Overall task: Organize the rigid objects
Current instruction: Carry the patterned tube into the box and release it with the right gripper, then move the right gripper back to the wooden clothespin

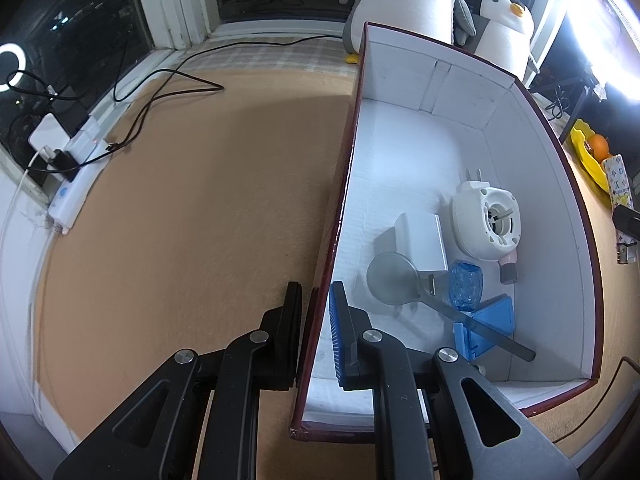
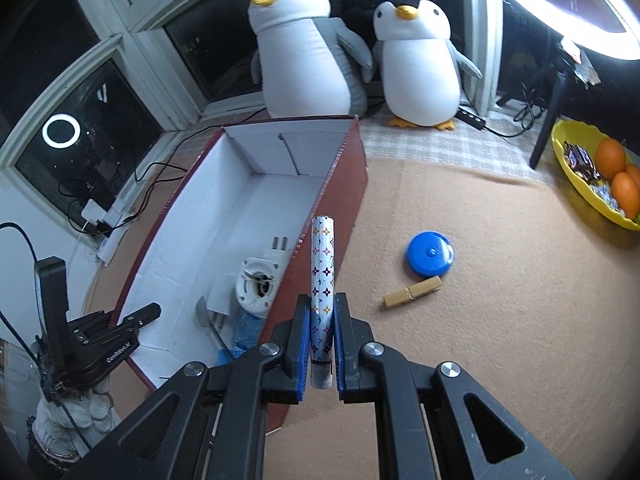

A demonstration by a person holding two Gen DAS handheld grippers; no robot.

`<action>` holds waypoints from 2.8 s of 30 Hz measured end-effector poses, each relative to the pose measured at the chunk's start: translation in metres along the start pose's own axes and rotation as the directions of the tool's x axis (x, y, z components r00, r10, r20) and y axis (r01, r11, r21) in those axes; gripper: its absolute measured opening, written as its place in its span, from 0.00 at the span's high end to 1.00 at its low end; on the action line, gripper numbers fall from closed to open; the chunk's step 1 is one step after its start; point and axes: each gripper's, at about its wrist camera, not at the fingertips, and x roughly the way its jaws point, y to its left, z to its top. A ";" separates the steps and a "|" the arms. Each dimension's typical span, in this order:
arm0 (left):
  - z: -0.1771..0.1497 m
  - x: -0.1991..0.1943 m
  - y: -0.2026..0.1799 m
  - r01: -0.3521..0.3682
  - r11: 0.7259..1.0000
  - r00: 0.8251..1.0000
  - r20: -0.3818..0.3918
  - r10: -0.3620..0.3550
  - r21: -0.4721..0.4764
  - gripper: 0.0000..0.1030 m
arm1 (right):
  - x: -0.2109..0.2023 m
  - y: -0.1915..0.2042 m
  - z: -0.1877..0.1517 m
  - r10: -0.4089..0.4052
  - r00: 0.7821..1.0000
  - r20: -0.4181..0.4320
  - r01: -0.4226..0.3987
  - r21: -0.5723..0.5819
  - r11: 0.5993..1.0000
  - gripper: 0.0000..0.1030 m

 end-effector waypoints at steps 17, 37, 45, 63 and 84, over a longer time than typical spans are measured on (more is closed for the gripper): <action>-0.002 -0.003 0.001 -0.010 1.000 1.000 0.007 0.010 -0.023 0.88 | 0.005 0.046 0.009 0.076 0.997 -0.016 -0.077 -0.115 0.990 0.91; -0.001 -0.003 0.002 -0.016 0.999 1.000 0.005 0.017 -0.045 0.88 | 0.029 0.077 0.004 0.114 0.989 -0.091 -0.129 -0.190 0.973 0.91; -0.001 -0.003 0.003 -0.016 0.999 1.000 0.004 0.016 -0.049 0.88 | 0.035 0.081 0.002 0.115 0.987 -0.110 -0.137 -0.209 0.968 0.91; -0.002 -0.003 0.003 -0.015 0.999 1.000 0.003 0.015 -0.048 0.88 | 0.030 0.081 0.003 0.111 0.990 -0.090 -0.128 -0.218 0.967 0.68; 0.001 0.001 0.001 -0.004 1.000 1.000 -0.005 0.004 -0.006 0.88 | 0.012 0.033 0.010 0.056 0.998 -0.029 -0.058 -0.076 0.995 0.46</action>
